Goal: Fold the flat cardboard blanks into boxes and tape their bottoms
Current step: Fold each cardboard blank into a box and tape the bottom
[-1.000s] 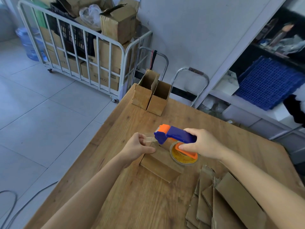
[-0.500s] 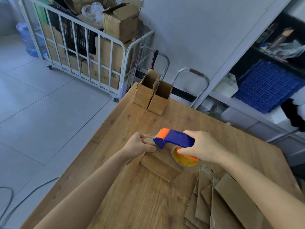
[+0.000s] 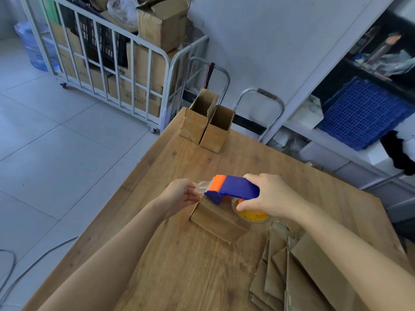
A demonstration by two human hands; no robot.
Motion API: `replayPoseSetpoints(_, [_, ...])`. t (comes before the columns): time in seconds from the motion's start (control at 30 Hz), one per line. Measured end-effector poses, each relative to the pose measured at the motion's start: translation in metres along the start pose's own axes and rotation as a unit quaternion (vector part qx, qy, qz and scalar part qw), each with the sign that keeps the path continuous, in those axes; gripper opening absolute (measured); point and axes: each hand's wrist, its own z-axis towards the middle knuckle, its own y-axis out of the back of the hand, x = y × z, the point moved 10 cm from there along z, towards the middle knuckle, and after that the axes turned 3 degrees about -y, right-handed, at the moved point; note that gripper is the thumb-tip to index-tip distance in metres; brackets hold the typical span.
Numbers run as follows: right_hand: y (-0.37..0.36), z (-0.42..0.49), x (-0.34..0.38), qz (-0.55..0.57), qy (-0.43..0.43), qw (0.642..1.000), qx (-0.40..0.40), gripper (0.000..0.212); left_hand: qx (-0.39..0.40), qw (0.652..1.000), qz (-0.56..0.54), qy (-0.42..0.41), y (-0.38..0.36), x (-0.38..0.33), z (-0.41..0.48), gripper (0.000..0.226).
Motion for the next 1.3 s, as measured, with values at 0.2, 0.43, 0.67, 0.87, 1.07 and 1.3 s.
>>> replayPoseSetpoints(0.2, [0.001, -0.002, 0.007, -0.005, 0.013, 1.000, 0.005, 0.052, -0.096, 0.953, 0.274, -0.091, -0.002, -0.006, 0.009, 0.022])
replayPoseSetpoints(0.43, [0.000, -0.003, 0.006, -0.007, 0.012, 1.000, -0.003, 0.052, -0.125, 0.966, 0.203, -0.095, 0.005, 0.007, 0.005, 0.030])
replayPoseSetpoints(0.67, [-0.001, -0.002, 0.007, -0.012, 0.014, 1.000, 0.000, 0.052, -0.124, 0.954, 0.238, -0.131, -0.001, 0.000, 0.000, 0.023])
replayPoseSetpoints(0.87, [-0.002, -0.003, 0.007, -0.027, 0.022, 0.999, 0.007, 0.052, -0.152, 0.943, 0.290, -0.066, 0.021, 0.026, -0.007, 0.036])
replayPoseSetpoints(1.07, [-0.003, -0.003, 0.009, -0.021, 0.025, 0.999, 0.007, 0.052, 0.047, 0.916, 0.328, -0.225, -0.015, 0.014, -0.045, 0.080])
replayPoseSetpoints(1.3, [0.002, -0.005, 0.013, -0.028, 0.022, 0.999, 0.004, 0.048, 0.143, 0.876, 0.424, -0.180, -0.045, -0.004, -0.023, 0.126])
